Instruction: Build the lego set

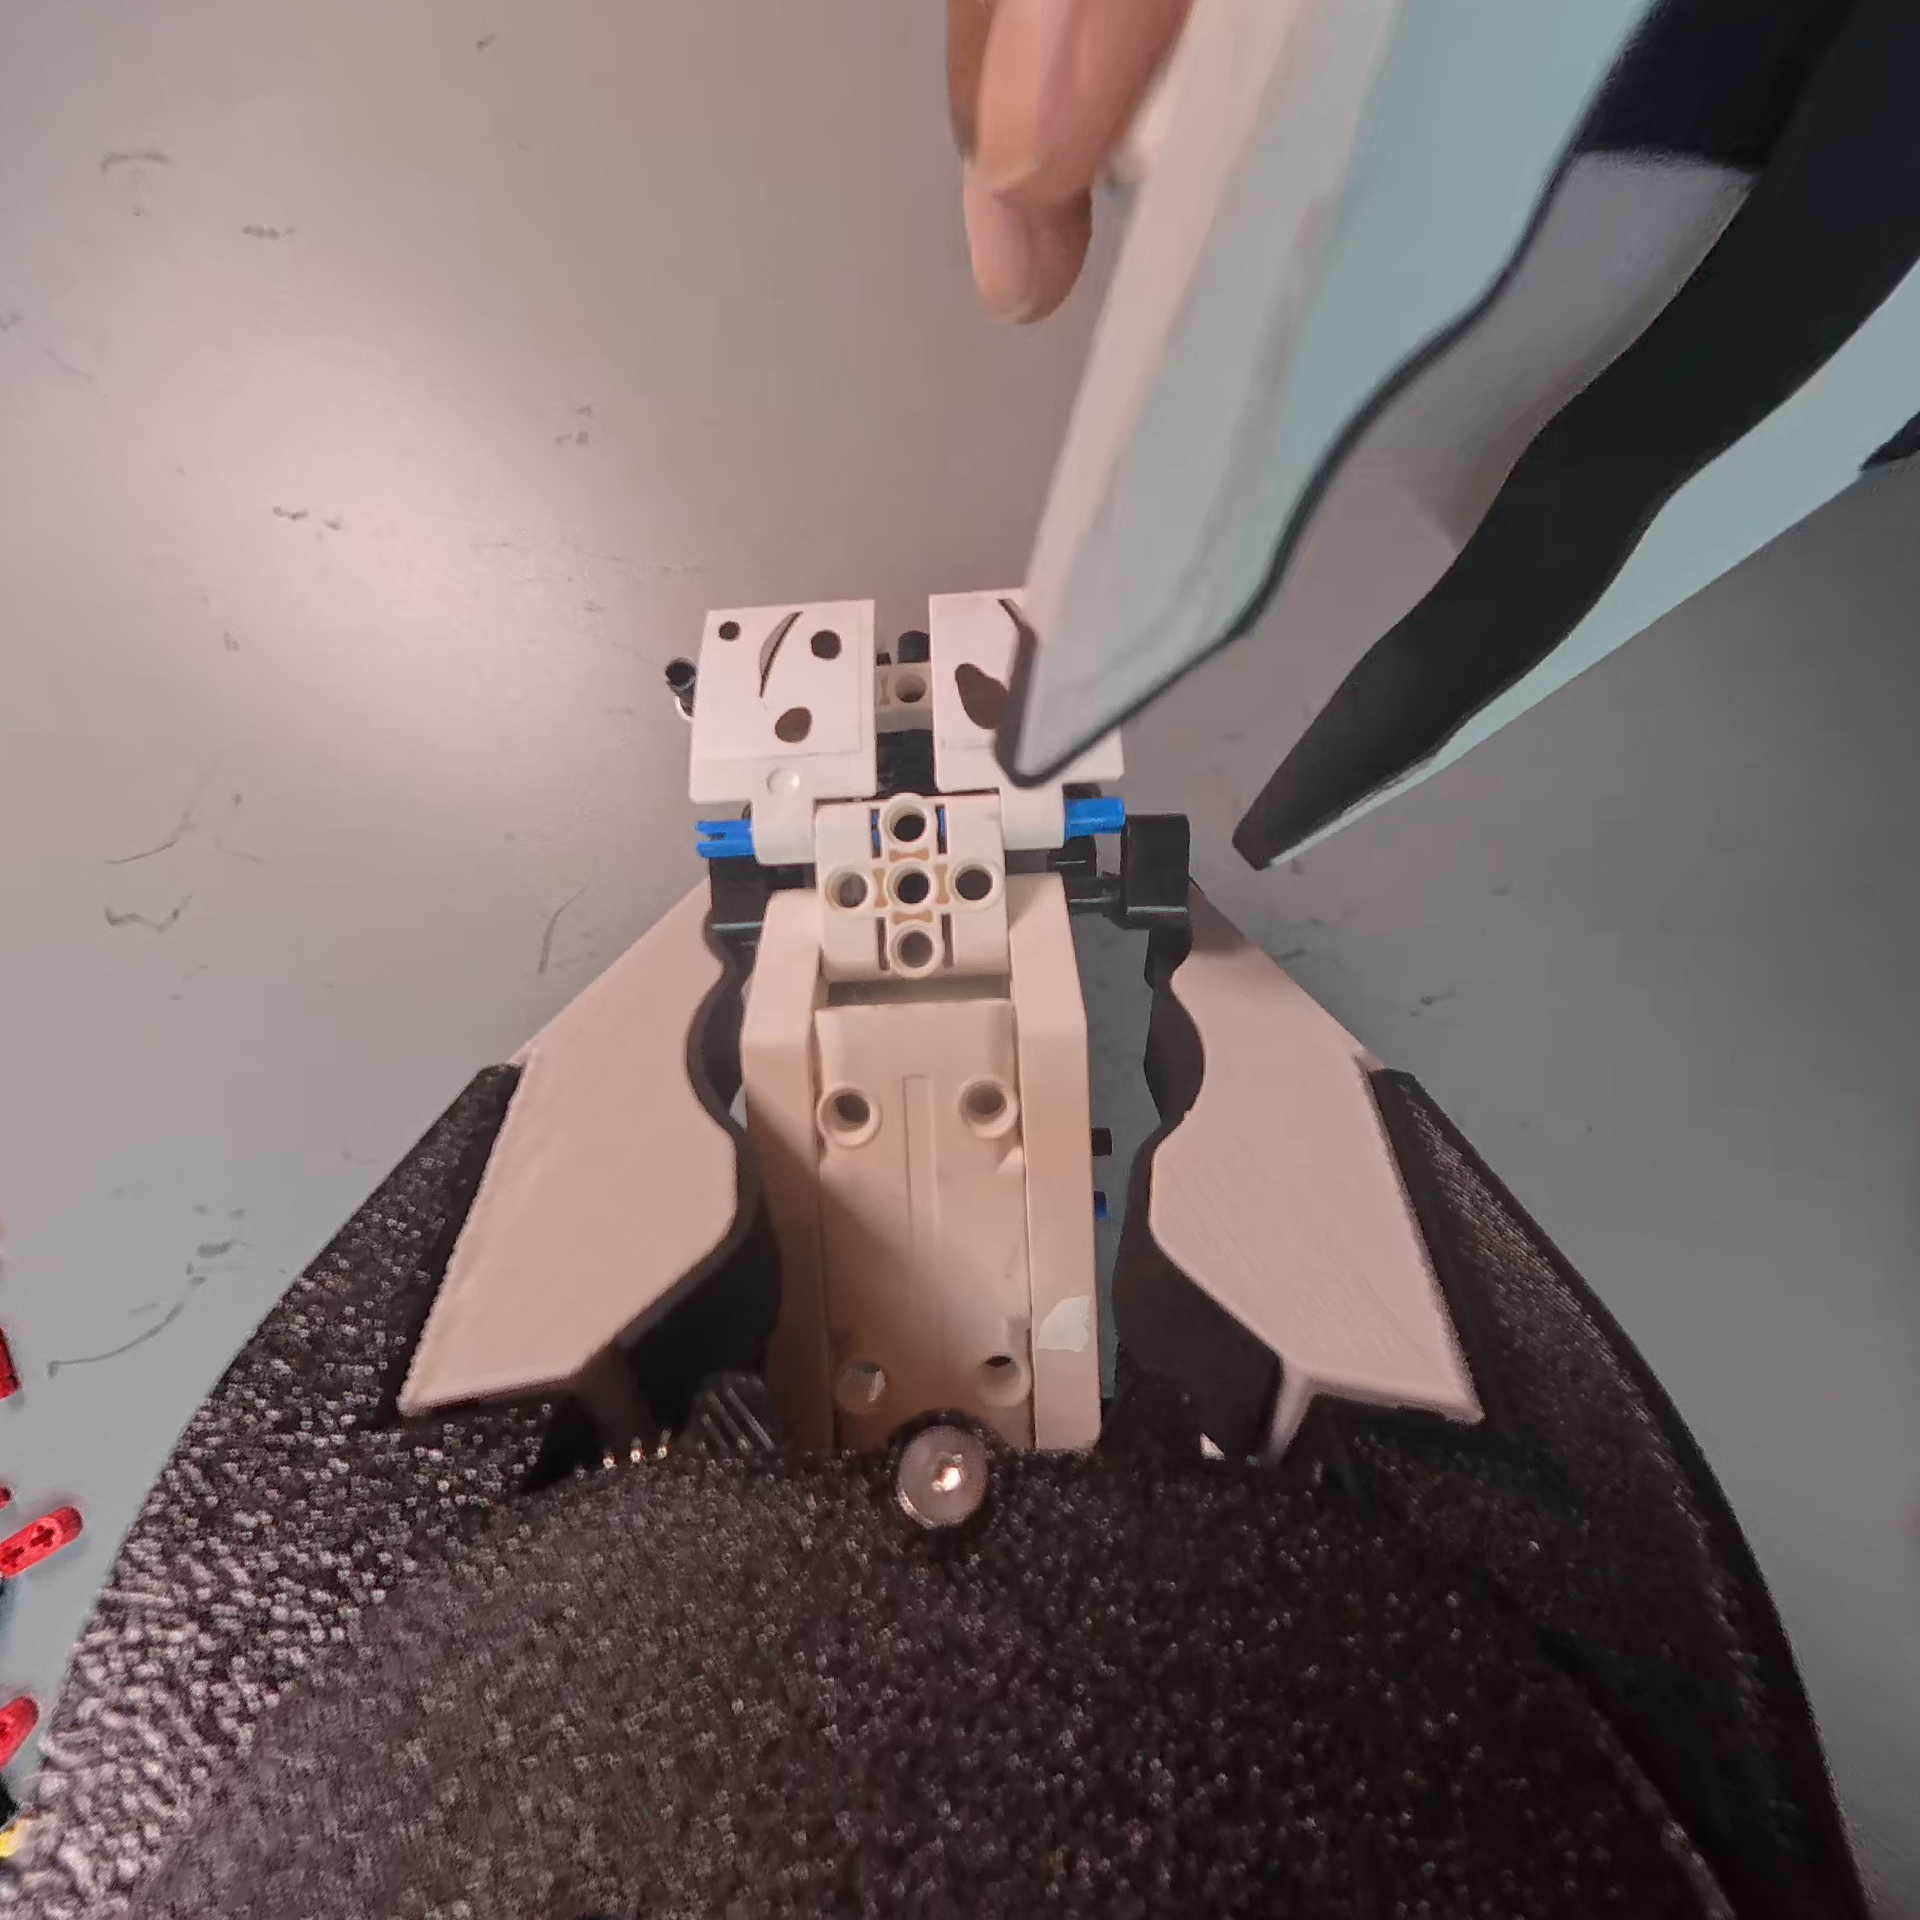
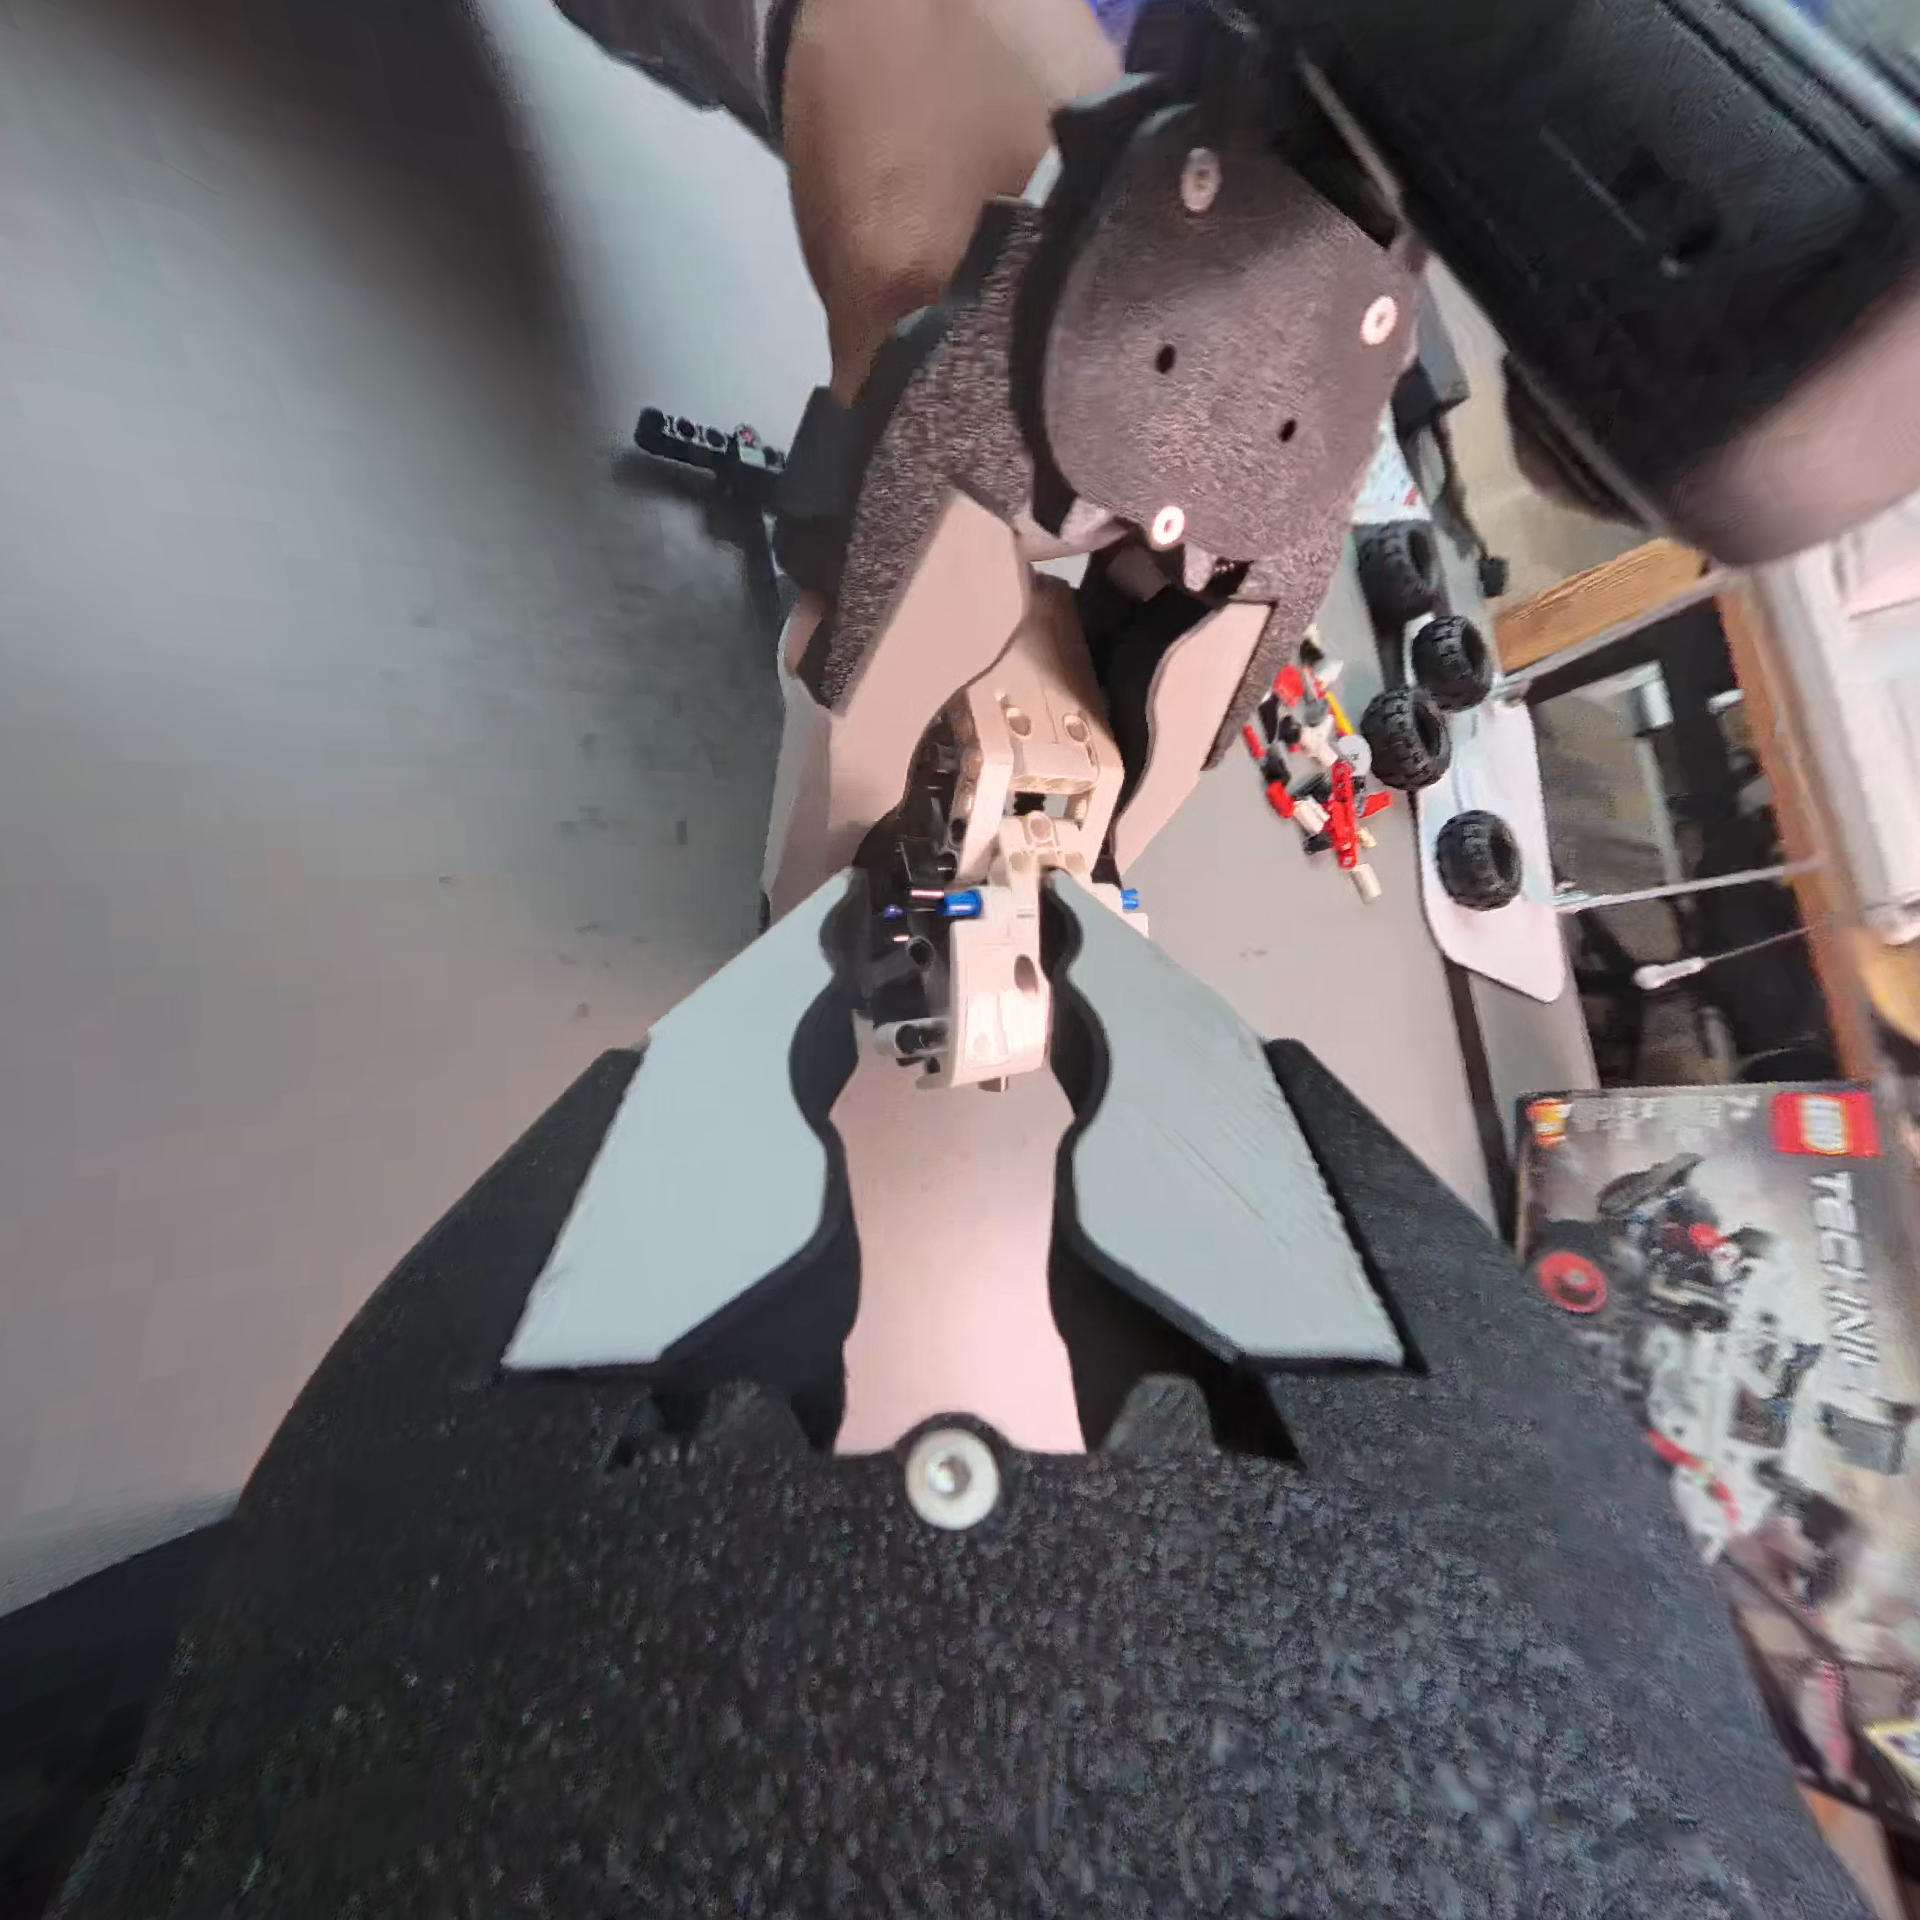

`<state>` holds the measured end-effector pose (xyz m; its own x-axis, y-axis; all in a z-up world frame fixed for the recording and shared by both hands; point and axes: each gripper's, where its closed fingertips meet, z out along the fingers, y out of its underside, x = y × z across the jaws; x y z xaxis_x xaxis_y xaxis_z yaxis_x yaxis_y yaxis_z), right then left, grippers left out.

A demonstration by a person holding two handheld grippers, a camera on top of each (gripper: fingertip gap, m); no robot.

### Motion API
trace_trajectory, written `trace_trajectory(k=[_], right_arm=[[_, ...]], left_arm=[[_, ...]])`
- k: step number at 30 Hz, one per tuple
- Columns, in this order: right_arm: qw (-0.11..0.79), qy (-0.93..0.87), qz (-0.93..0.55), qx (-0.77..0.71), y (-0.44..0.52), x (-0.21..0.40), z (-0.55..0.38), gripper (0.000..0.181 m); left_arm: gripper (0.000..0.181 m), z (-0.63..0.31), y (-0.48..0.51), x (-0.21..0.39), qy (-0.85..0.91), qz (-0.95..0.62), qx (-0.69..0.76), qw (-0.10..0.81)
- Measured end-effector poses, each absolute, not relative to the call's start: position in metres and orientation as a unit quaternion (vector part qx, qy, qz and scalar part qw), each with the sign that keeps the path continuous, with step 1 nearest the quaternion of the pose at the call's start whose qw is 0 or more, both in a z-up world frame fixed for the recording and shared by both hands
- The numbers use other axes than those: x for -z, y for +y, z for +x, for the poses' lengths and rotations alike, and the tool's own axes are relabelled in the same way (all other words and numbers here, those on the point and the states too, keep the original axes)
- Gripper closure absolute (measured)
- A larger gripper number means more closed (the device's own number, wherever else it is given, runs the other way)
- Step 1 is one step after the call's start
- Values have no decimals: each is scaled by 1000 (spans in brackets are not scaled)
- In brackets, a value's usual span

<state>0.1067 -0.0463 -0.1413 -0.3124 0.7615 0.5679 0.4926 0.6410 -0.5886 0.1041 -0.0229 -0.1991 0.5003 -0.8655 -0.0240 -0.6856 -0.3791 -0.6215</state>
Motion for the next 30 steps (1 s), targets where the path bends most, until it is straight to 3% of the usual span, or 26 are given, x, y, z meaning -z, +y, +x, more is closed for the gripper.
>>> trace_trajectory(k=[3,10,18,30], right_arm=[[397,-783,-442,-183,-40,143,106,126],[342,-770,-489,-227,-29,155,95,106],[233,-781,-498,-297,-30,164,91,109],[214,-802,-473,-294,-31,165,89,111]], left_arm=[[105,104,-23,199,475,-816,155,291],[105,105,-23,199,476,-815,151,294],[105,107,-27,199,493,-805,153,293],[106,106,-27,200,493,-804,158,292]])
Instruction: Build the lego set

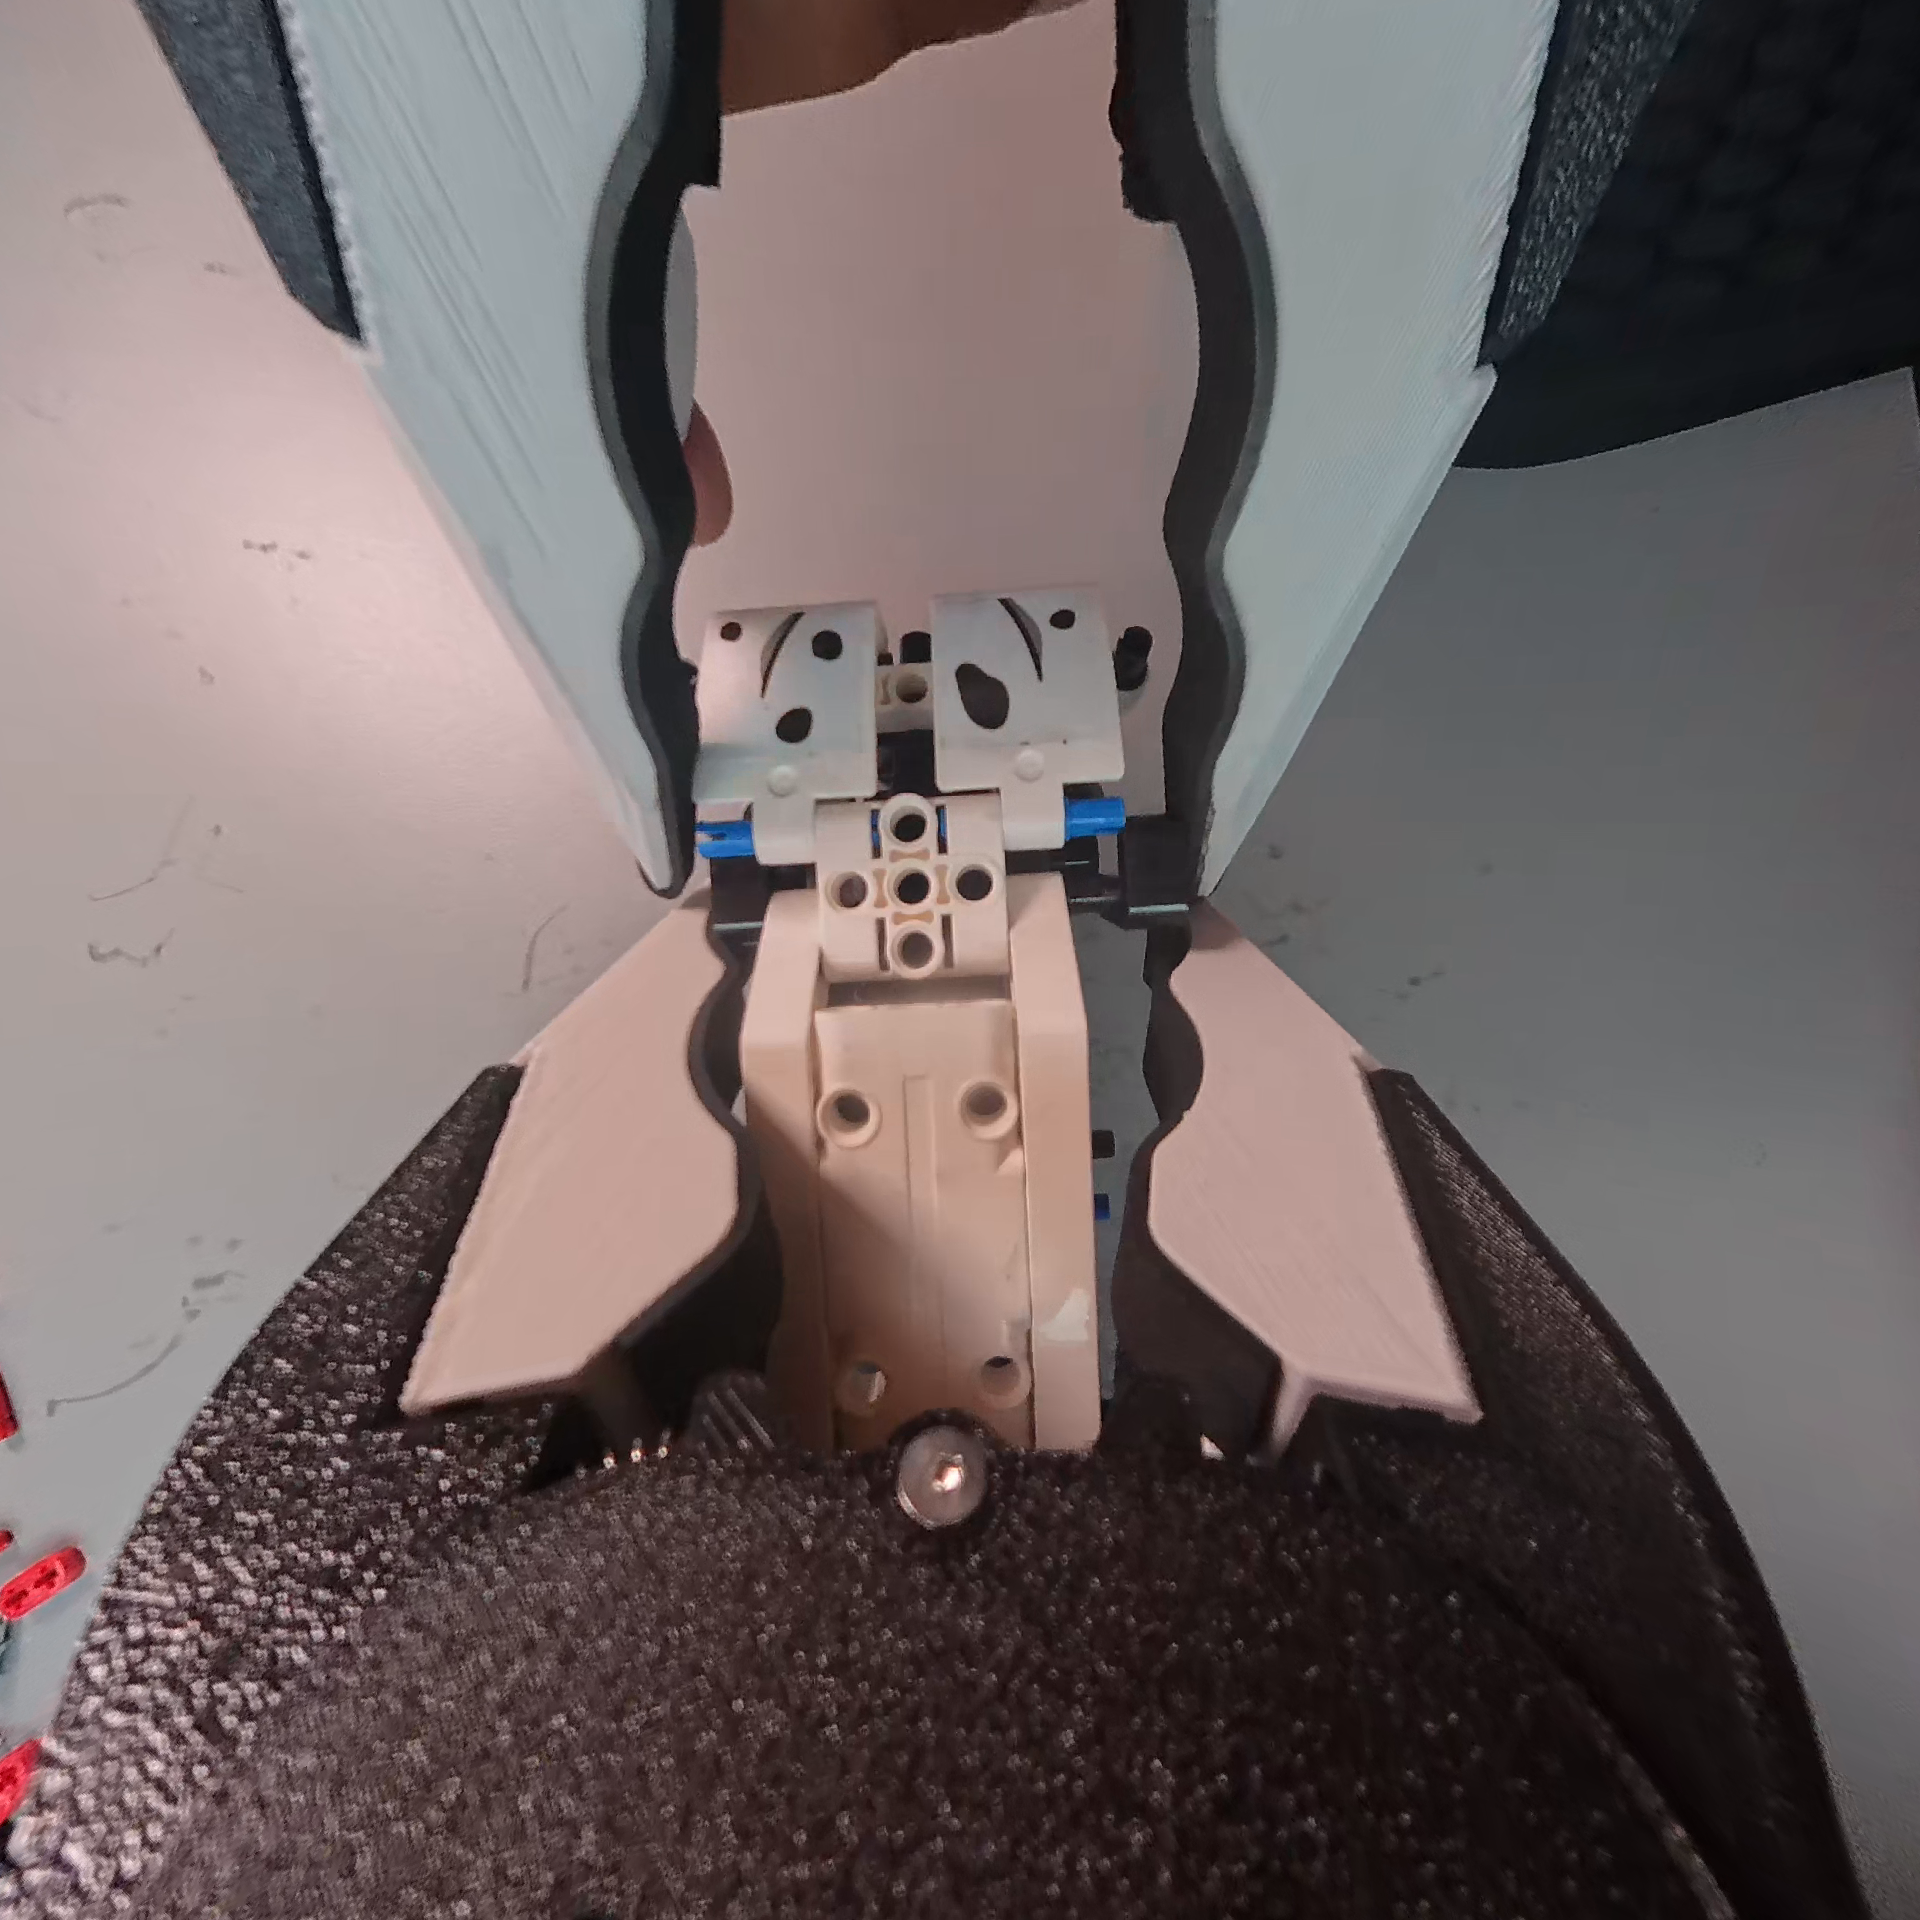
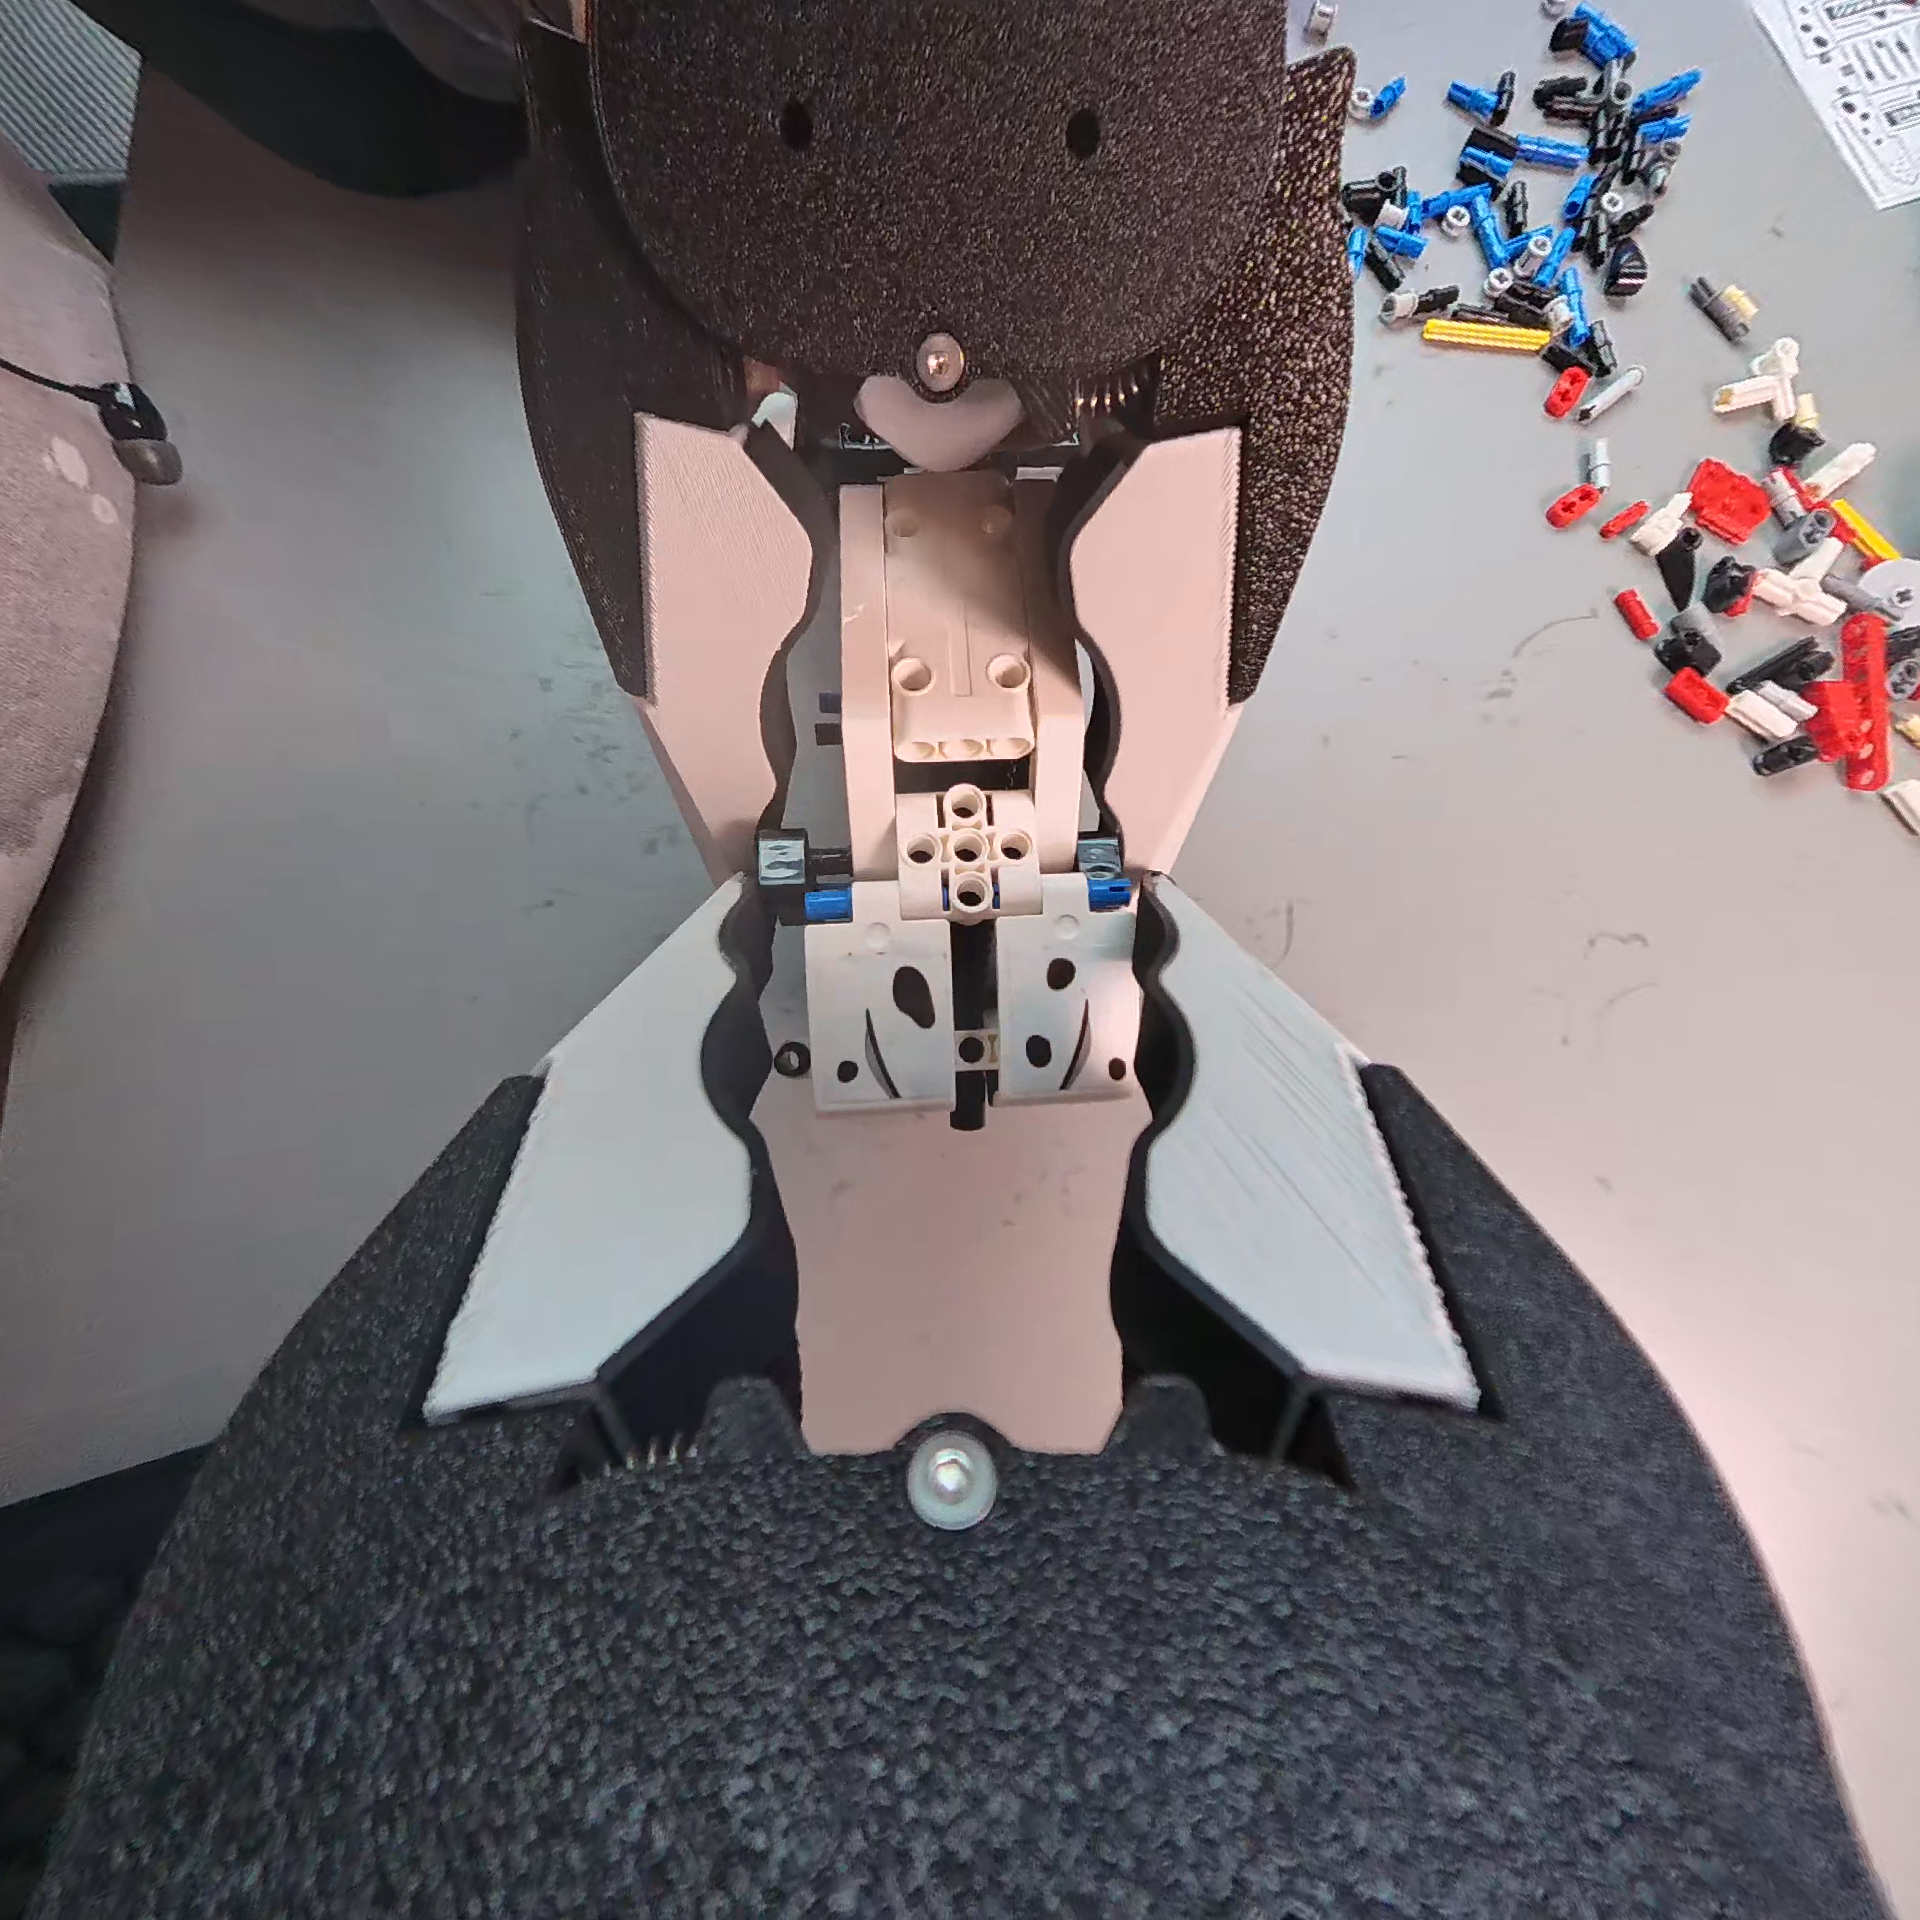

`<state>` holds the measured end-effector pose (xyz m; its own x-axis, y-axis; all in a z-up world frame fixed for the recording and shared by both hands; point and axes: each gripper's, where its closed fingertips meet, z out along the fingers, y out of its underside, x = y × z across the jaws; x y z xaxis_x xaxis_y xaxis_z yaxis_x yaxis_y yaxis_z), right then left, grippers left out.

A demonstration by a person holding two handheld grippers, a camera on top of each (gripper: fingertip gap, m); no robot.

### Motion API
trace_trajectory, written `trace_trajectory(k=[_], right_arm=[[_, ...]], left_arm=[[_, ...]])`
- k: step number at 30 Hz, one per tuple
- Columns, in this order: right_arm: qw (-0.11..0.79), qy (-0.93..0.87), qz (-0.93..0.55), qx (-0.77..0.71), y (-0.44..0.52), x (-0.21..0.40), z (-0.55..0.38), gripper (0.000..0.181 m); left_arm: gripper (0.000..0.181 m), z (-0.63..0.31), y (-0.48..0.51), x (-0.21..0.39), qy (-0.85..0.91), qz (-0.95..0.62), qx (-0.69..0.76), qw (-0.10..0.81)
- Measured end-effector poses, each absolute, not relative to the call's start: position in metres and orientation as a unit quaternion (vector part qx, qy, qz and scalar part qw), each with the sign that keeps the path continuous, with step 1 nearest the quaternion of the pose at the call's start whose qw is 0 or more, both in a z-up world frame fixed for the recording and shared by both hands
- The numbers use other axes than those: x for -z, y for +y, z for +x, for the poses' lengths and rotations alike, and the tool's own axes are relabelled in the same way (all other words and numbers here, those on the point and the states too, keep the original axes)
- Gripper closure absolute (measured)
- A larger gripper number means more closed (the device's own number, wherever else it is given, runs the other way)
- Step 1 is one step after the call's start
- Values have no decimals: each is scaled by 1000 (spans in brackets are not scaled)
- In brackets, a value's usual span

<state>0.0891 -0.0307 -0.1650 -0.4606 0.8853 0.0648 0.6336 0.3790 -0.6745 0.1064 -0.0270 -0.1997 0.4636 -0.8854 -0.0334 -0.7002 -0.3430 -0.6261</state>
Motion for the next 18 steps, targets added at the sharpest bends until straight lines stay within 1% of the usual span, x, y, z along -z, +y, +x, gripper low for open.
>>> trace_trajectory(k=[12,18], right_arm=[[222,-792,-487,-296,-31,165,89,110],[247,-786,-483,-295,-30,163,90,110]], left_arm=[[106,106,-27,200,496,-801,160,294],[106,106,-27,200,497,-801,159,295]])
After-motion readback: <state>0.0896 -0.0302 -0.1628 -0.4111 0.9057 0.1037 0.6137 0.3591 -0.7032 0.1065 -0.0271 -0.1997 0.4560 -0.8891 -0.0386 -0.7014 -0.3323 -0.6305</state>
